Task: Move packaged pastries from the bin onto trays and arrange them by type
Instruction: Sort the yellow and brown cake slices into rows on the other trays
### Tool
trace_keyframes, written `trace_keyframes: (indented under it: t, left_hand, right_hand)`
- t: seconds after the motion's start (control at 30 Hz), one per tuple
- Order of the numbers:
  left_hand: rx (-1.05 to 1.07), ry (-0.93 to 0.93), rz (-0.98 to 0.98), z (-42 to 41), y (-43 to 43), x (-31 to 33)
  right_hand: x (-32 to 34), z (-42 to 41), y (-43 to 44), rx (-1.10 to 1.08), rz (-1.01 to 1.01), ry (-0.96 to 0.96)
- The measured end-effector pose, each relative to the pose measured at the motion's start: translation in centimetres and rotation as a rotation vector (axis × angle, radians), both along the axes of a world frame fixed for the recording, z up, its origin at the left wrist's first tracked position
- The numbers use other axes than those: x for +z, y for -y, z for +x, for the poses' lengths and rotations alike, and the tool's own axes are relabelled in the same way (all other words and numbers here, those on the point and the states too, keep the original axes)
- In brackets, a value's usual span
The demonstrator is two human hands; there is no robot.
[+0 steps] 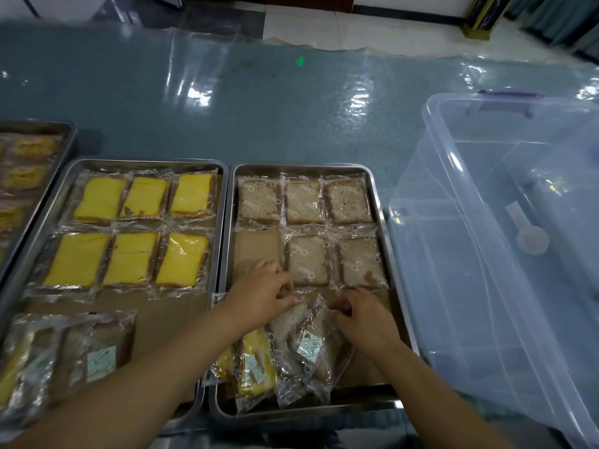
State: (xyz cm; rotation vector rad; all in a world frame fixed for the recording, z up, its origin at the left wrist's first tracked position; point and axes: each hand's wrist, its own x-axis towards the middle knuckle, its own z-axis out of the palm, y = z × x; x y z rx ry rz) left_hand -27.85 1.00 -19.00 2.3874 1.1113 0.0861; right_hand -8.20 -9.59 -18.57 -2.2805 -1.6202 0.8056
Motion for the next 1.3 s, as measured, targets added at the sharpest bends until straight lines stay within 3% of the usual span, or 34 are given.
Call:
trace_keyframes:
  t: [0.13, 0.37, 0.5, 0.6, 0.73, 0.93, 1.0, 1.17, 1.3]
  left_hand:
    - [0.043, -0.037, -0.005, -1.0, 1.3, 0.4]
    - [0.204, 0.078, -0.233, -1.5, 2.8, 0.9]
    - [0.168, 0.049, -0.246, -1.9, 2.5, 0.6]
    - [0.183, 0.088, -0.314, -2.5, 2.1, 0.6]
    - [0.347, 0.245, -0.334, -3.9, 0.5, 1.3]
    - [0.663, 0.469, -0.094, -5.6, -1.8, 4.0]
    - [0.742, 0.535, -0.032, -5.7, -2.2, 4.5]
    - [0.799, 0.602, 0.005, -5.7, -2.1, 4.6]
    - [0.728, 0.507, 0.000, -5.7, -2.2, 3.3]
  right_hand:
    - [0.1, -0.3, -0.3, 0.033, -0.086, 0.013]
    - [1.2, 0.1, -1.2, 0.010, -0.232, -0.121]
    - [1.5, -0.8, -1.8, 0.062, -0.355, -0.138]
    - [2.6, -1.0, -2.2, -0.028, -0.369, -0.279]
    - [5.1, -1.7, -3.9, -0.089, -0.229, -0.349]
    - [9.1, -4.7, -8.2, -0.155, 0.344, -0.267]
    - [9.2, -6.7, -8.7, -0.131, 0.450, -0.245]
    - [5.2, -12.1, -7.1, 0.095, 0.481, -0.148]
    - [1.5, -13.6, -5.7, 0.300, 0.341, -0.067]
